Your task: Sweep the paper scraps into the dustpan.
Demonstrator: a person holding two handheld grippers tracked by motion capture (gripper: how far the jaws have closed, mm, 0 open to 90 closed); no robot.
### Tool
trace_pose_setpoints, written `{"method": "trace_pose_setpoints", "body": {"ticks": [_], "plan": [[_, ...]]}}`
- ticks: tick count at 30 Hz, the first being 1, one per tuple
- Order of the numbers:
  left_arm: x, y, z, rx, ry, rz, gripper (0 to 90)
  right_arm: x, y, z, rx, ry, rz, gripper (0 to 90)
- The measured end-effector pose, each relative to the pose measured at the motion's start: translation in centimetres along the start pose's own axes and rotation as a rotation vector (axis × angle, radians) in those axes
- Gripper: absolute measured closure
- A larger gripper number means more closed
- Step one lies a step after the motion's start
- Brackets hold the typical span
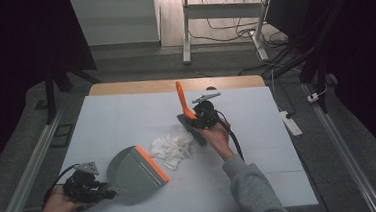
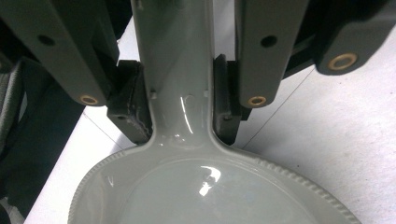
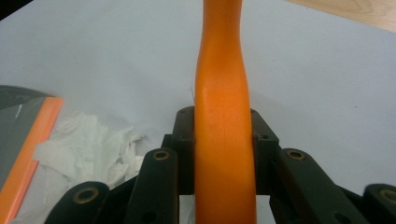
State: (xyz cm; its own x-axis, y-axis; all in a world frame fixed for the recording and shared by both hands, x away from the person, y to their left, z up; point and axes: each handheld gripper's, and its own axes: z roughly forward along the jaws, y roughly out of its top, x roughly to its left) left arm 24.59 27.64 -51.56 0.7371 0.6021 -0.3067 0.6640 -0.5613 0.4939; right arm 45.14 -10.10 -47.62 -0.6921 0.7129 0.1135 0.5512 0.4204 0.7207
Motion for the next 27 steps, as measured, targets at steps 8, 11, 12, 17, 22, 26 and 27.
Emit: {"method": "trace_pose_setpoints", "body": {"ticks": [8,11,12,17,22,26,27], "plan": [[0.0,-0.1,0.1,-0.004,-0.003,-0.003,62.0,0.6,-0.1,0.3,-0.001,0.019,-0.003,69.9],[0.0,0.0,0.2,-0.002,-0.004,-0.004,62.0,0.8,-0.1,0.4,-0.001,0.024,-0.007,69.9],[0.0,0.0,0.2,-0.003,-0.005,-0.004,62.0,0.9,-0.1,0.4,-0.002,0.026,-0.006,69.9],[-0.1,0.1,0.2,-0.002,-0.003,-0.002,62.0,1.3,-0.1,0.5,-0.001,0.041,-0.005,70.0],[-0.1,0.1,0.3,-0.002,-0.005,-0.003,62.0,1.7,-0.2,0.7,0.0,0.051,-0.006,70.0],[-0.1,0.2,0.4,-0.001,-0.008,-0.002,62.0,2.2,-0.2,0.9,0.006,0.053,-0.003,70.0],[-0.1,0.2,0.4,-0.001,-0.007,-0.002,62.0,2.3,-0.2,0.9,0.01,0.05,-0.003,70.0]]}}
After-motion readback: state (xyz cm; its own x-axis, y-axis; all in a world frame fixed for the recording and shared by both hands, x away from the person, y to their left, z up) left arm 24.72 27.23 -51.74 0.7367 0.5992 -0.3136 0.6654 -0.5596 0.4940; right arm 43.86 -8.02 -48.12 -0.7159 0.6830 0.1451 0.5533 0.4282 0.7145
